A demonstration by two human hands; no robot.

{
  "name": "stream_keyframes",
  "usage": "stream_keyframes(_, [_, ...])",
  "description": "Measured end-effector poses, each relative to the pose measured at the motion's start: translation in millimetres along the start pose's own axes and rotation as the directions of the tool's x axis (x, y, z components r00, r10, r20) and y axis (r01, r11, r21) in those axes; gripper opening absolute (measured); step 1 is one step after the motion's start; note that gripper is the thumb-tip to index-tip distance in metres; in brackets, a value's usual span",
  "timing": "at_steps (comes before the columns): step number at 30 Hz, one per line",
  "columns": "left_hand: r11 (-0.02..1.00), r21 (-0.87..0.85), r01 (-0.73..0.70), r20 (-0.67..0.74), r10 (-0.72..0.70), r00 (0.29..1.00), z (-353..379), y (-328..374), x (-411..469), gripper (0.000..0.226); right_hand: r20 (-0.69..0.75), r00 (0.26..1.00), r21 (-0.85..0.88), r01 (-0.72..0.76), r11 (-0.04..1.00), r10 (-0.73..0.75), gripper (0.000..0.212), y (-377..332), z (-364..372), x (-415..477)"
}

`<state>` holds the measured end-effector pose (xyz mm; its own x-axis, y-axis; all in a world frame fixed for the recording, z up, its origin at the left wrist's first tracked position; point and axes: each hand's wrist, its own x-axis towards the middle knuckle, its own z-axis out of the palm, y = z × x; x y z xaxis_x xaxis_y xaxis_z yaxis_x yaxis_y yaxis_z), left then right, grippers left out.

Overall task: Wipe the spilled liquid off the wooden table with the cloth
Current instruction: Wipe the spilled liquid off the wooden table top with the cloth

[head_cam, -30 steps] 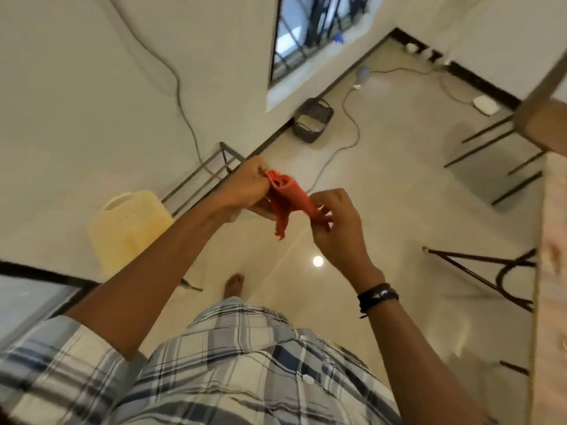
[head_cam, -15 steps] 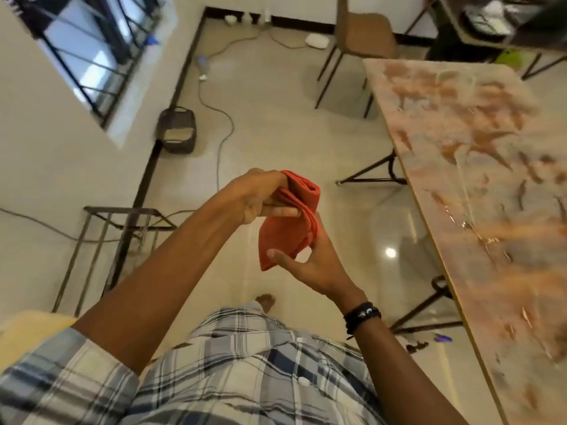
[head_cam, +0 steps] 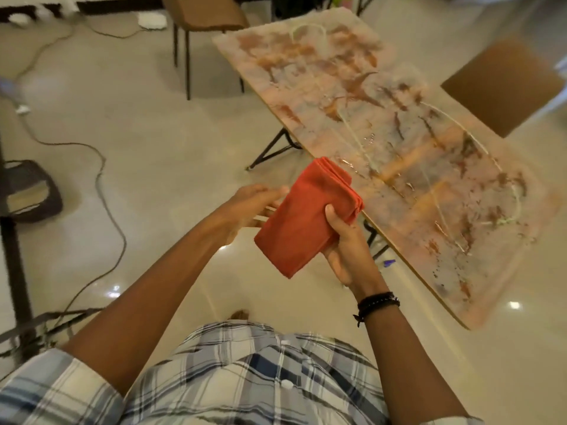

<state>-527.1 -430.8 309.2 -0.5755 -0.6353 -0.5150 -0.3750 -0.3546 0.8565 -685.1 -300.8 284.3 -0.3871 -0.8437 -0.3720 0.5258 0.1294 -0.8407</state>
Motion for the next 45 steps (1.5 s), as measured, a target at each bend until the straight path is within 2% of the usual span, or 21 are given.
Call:
stream_keyframes(3, [0.995, 0.033, -0.097, 0.161, 0.09, 0.983, 25, 3, 16, 0.035, -0.13, 0.99, -0.075, 0.041, 0.996, -0.051, 0.029, -8, -15, -8])
stream_keyframes(5, [0.993, 0.02, -0.121, 0.261, 0.111, 0.959, 43, 4, 24, 0.041, -0.232, 0.967, -0.228, 0.049, 0.972, -0.103, 0.038, -14, -26, -17])
stream_keyframes(9, [0.997, 0.014, -0.08, 0.453, 0.065, 0.889, 86, 2, 35, 0.058, -0.38, 0.895, -0.446, 0.043, 0.894, -0.233, 0.04, -18, -58, -37])
stream_keyframes(12, [1.0, -0.004, -0.017, 0.495, 0.017, 0.869, 121, -2, 40, 0.068, -0.457, 0.841, -0.439, 0.07, 0.896, -0.29, 0.033, -17, -77, -50])
stream_keyframes(14, [0.999, -0.002, -0.039, 0.506, 0.034, 0.862, 143, -3, 42, 0.061, -0.515, 0.789, -0.429, 0.101, 0.898, -0.335, 0.028, -16, -90, -58])
stream_keyframes(17, [0.997, 0.015, -0.079, 0.52, 0.06, 0.852, 176, -3, 45, 0.038, -0.578, 0.716, -0.436, 0.135, 0.89, -0.392, 0.023, -16, -108, -66])
stream_keyframes(20, [0.994, 0.032, -0.1, 0.513, 0.07, 0.855, 210, -1, 51, 0.022, -0.606, 0.686, -0.424, 0.149, 0.893, -0.403, 0.017, -23, -128, -71])
stream_keyframes(25, [0.991, -0.008, -0.133, 0.434, 0.123, 0.892, 265, 0, 66, 0.012, -0.622, 0.706, -0.3, 0.184, 0.936, -0.338, 0.015, -44, -184, -73])
stream_keyframes(29, [0.983, -0.037, -0.178, 0.359, 0.18, 0.916, 314, 2, 81, 0.014, -0.555, 0.786, -0.301, 0.118, 0.946, -0.274, 0.055, -57, -242, -77])
stream_keyframes(32, [0.989, 0.051, -0.139, 0.367, 0.11, 0.924, 347, 3, 93, 0.02, -0.505, 0.842, -0.312, 0.029, 0.95, -0.191, 0.06, -62, -281, -79])
stream_keyframes(35, [0.984, 0.118, -0.13, 0.416, 0.07, 0.907, 374, 0, 101, 0.022, -0.546, 0.815, -0.315, 0.015, 0.949, -0.194, 0.054, -62, -317, -78])
stream_keyframes(37, [0.979, 0.121, -0.166, 0.418, 0.102, 0.903, 391, -1, 110, 0.02, -0.568, 0.787, -0.356, 0.029, 0.934, -0.241, 0.053, -63, -339, -72])
stream_keyframes(40, [0.958, 0.183, -0.22, 0.356, 0.144, 0.924, 411, -5, 132, 0.015, -0.592, 0.735, -0.517, -0.033, 0.856, -0.33, 0.06, -60, -370, -60])
stream_keyframes(42, [0.927, 0.294, -0.235, 0.268, 0.156, 0.951, 415, -13, 147, 0.021, -0.62, 0.703, -0.649, -0.209, 0.732, -0.349, 0.068, -49, -391, -52])
stream_keyframes(44, [0.893, 0.37, -0.257, 0.196, 0.196, 0.961, 414, -23, 162, 0.028, -0.691, 0.657, -0.676, -0.44, 0.591, -0.301, 0.081, -38, -401, -45])
stream_keyframes(45, [0.874, 0.402, -0.274, 0.178, 0.219, 0.959, 413, -29, 168, 0.031, -0.707, 0.637, -0.68, -0.491, 0.544, -0.309, 0.083, -32, -401, -43])
